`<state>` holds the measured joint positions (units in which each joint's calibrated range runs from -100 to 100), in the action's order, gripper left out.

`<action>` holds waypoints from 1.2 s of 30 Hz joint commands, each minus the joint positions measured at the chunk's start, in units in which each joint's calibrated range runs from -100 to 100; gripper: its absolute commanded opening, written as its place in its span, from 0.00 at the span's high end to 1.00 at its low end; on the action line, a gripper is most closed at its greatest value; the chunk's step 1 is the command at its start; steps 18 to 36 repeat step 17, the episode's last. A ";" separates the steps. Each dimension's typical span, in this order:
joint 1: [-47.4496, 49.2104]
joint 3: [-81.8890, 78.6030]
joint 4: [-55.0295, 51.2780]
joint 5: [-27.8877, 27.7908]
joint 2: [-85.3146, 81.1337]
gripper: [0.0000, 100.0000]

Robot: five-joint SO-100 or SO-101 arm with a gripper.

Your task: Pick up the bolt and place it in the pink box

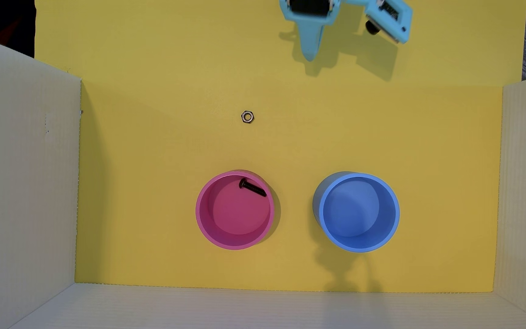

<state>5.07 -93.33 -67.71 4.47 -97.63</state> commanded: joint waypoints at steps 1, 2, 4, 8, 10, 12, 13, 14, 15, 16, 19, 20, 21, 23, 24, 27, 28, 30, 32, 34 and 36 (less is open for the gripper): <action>0.08 -0.61 0.06 0.30 -0.35 0.99; 0.08 -0.61 0.06 0.30 -0.77 0.99; -0.21 -0.70 -0.12 0.35 -1.03 0.99; -0.65 -0.70 -0.12 0.35 -1.11 0.99; -0.65 -0.70 -0.12 0.35 -1.11 0.99; -0.28 -0.70 -0.29 0.30 -1.11 0.99; -0.28 -0.70 -0.29 0.30 -1.11 0.99; -0.28 -0.70 -0.29 0.30 -1.11 0.99; -0.28 -0.70 -0.29 0.30 -1.11 0.99; -0.21 -0.70 -0.29 0.30 -1.11 0.99; -0.21 -0.70 -0.29 0.30 -1.11 0.99; -0.21 -0.70 -0.29 0.30 -1.11 0.99; -0.21 -0.70 -0.29 0.30 -1.11 0.99; -0.21 -0.70 -0.29 0.30 -1.11 0.99; -0.21 -0.70 -0.29 0.30 -1.11 0.99; -0.21 -0.70 -0.29 0.30 -1.11 0.99; -0.21 -0.70 -0.29 0.30 -1.11 0.99; -0.21 -0.70 -0.29 0.30 -1.11 0.99; -0.21 -0.70 -0.29 0.30 -1.11 0.99; -0.21 -0.70 -0.29 0.30 -1.11 0.99; -0.21 -0.70 -0.29 0.30 -1.11 0.99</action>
